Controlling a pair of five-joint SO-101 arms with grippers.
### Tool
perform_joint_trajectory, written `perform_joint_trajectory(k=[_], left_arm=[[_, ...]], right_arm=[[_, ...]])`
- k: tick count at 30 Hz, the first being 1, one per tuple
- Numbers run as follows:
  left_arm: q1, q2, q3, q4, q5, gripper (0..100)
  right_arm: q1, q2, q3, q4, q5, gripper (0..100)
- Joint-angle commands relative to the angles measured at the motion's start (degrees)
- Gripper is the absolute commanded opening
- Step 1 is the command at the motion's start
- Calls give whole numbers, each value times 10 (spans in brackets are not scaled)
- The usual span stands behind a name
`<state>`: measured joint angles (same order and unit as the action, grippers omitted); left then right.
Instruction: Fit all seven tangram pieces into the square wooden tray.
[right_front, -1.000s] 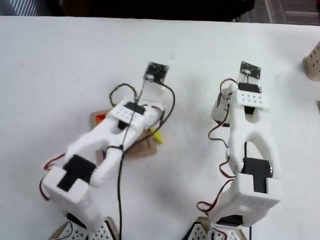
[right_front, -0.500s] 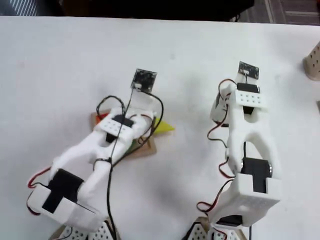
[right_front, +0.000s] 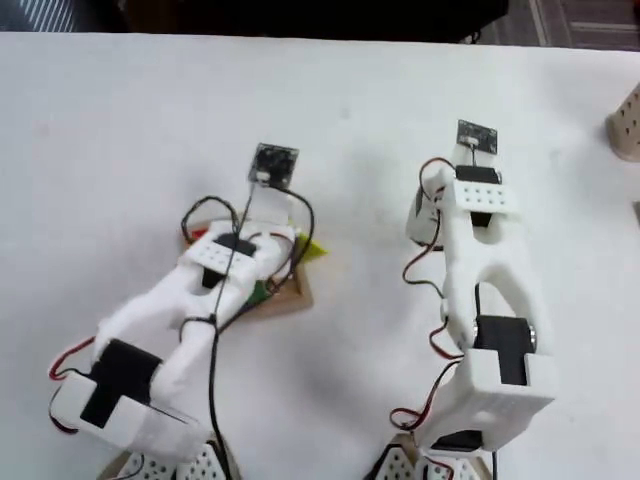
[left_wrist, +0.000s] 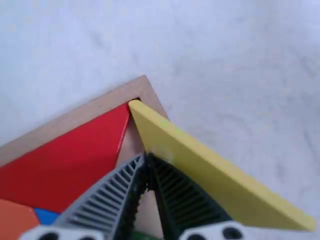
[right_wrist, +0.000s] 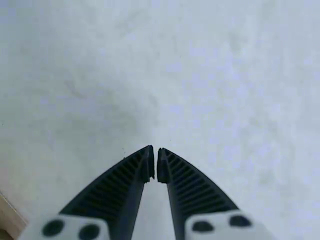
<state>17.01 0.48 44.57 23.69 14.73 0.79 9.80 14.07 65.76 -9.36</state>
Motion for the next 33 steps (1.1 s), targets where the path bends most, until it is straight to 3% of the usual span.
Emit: perform_joint_trajectory(k=[1,7,14,20,26,33], left_arm=[[-37,-17,1,-12,5,22],[-75,-24,1,-42,5,22],[-67,-137,39,-47,10,22],[52,-183,52,-79,11,22],[167,-40,-3,-213,82,22],[153,183,-178,-161,76,22]], right_arm=[[-2,-26,-4,-7,8,19],[-3,-26,6,-17,9,19],[-7,-26,10,-29,28,19],[-13,-26,11,-36,27,19],[-9,-26,12,-33,30,19],[-12,-26,20,-36,32,19]])
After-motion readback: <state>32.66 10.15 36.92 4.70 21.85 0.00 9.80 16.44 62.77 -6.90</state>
